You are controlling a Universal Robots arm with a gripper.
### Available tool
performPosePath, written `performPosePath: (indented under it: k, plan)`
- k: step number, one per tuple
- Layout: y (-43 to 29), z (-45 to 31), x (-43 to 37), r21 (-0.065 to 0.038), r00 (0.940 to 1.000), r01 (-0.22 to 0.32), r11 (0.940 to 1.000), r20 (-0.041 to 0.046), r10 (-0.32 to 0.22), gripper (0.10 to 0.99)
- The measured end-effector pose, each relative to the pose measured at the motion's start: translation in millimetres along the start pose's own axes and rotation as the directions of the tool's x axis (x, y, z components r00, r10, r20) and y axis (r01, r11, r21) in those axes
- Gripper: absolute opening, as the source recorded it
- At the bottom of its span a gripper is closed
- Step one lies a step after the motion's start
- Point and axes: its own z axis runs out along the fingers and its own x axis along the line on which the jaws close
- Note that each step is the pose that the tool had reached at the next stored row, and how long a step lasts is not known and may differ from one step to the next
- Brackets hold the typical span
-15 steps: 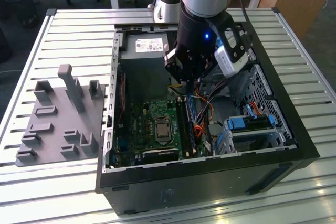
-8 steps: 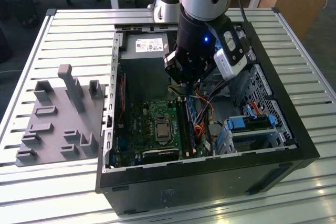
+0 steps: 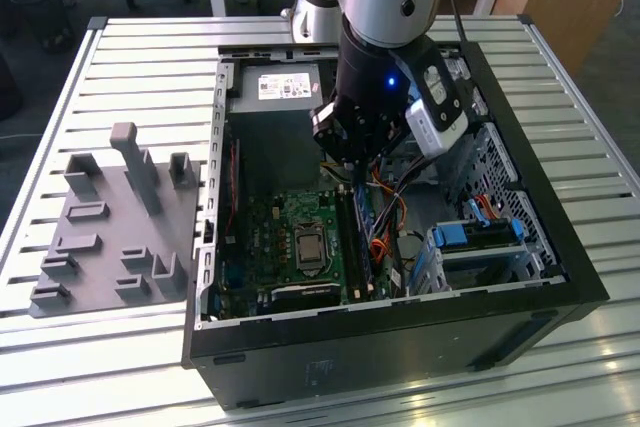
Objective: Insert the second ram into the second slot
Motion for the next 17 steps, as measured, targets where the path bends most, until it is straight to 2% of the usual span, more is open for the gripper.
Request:
performPosePath:
  k: [7,17]
  plan:
    - [0.8,5.9,-0.1,0.001,1.0,-0.001,1.0,-0.0002,0.001,0.137]
    - [3.5,15.2,-0.3,0.004,0.9989,-0.047,0.9989,0.0013,0.047,0.137]
